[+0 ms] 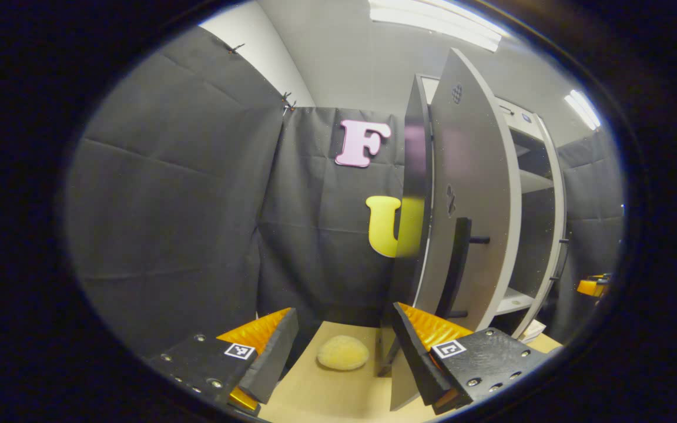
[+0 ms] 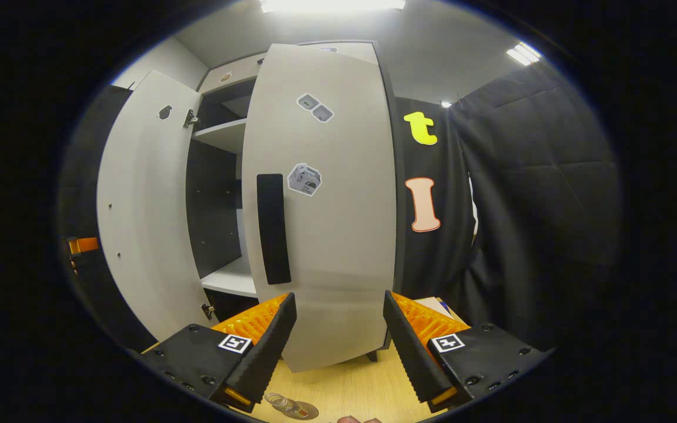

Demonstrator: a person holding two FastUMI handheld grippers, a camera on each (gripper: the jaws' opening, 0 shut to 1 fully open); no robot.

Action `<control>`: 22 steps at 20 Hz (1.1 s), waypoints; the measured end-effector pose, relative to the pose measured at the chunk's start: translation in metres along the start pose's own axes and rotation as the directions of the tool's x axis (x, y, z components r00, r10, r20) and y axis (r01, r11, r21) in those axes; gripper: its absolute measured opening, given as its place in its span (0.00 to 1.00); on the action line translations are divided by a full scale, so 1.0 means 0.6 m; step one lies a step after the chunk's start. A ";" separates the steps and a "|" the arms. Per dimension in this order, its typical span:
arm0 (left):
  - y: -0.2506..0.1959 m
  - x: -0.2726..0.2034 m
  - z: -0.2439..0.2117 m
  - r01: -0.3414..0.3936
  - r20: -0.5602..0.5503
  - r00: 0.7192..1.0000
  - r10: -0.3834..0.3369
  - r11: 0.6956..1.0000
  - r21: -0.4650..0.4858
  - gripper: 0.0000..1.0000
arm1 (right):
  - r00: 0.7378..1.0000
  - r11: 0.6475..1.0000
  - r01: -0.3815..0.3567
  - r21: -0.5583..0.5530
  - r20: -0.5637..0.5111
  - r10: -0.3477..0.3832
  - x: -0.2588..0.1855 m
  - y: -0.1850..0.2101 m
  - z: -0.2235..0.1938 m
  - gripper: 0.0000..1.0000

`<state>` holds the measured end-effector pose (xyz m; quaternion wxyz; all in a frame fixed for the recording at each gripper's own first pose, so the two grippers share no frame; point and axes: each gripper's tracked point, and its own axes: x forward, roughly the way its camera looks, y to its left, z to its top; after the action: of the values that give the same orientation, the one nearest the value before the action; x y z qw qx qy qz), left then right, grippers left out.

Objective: Grasp the bottle in the cabinet with the left hand and place it on the coaster, then close the right door with the right hand and the left door with the left hand.

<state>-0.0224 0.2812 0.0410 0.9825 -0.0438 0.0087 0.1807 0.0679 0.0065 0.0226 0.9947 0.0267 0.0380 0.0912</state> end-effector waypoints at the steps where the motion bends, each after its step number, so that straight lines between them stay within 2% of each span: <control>1: -0.001 0.014 0.009 0.026 0.003 1.000 -0.026 1.000 0.000 0.92 | 1.000 1.000 -0.005 0.008 -0.003 0.005 -0.005 0.003 -0.007 0.95; 4: 0.000 0.044 0.016 0.091 -0.014 0.996 -0.091 0.996 0.008 0.93 | 1.000 0.998 0.014 0.054 -0.008 -0.014 -0.015 -0.001 -0.030 0.95; 5: 0.000 0.054 0.024 0.105 -0.018 0.994 -0.104 0.994 0.015 0.93 | 1.000 0.998 0.029 0.055 -0.004 -0.029 -0.016 -0.004 -0.029 0.92; 6: -0.005 0.061 0.029 0.120 -0.021 0.993 -0.120 0.992 0.022 0.93 | 0.999 0.998 0.045 0.048 -0.004 -0.045 -0.020 -0.009 -0.030 0.95; 10: -0.032 0.086 0.039 0.181 -0.029 0.983 -0.180 0.982 0.046 0.93 | 0.997 0.996 0.078 0.040 -0.018 -0.077 -0.024 -0.025 -0.046 0.95; 13: -0.058 0.103 0.039 0.190 -0.029 0.982 -0.188 0.981 0.049 0.93 | 0.994 0.994 0.097 0.051 -0.050 -0.095 -0.030 -0.037 -0.069 0.95; 14: -0.065 0.107 0.040 0.190 -0.030 0.982 -0.189 0.980 0.055 0.99 | 0.993 0.993 0.105 0.061 -0.065 -0.101 -0.030 -0.042 -0.076 0.95; 16: -0.072 0.106 0.041 0.184 -0.029 0.983 -0.182 0.980 0.074 0.99 | 0.992 0.990 0.109 0.086 -0.075 -0.103 -0.031 -0.048 -0.082 0.95; 18: -0.079 0.104 0.044 0.169 -0.035 0.985 -0.166 0.981 0.098 0.98 | 0.991 0.989 0.118 0.094 -0.073 -0.111 -0.030 -0.058 -0.081 0.92; 21: -0.089 0.100 0.041 0.162 -0.037 0.987 -0.160 0.983 0.085 0.99 | 0.990 0.988 0.123 0.096 -0.079 -0.116 -0.025 -0.068 -0.087 0.92; 22: -0.096 0.099 0.042 0.167 -0.037 0.986 -0.164 0.983 0.079 0.99 | 0.990 0.988 0.122 0.098 -0.087 -0.114 -0.022 -0.071 -0.091 0.95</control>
<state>0.0537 0.2507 0.0691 0.9949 -0.0068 0.0272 0.0972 0.0582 -0.0350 -0.0333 0.9933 0.0722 0.0847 0.0311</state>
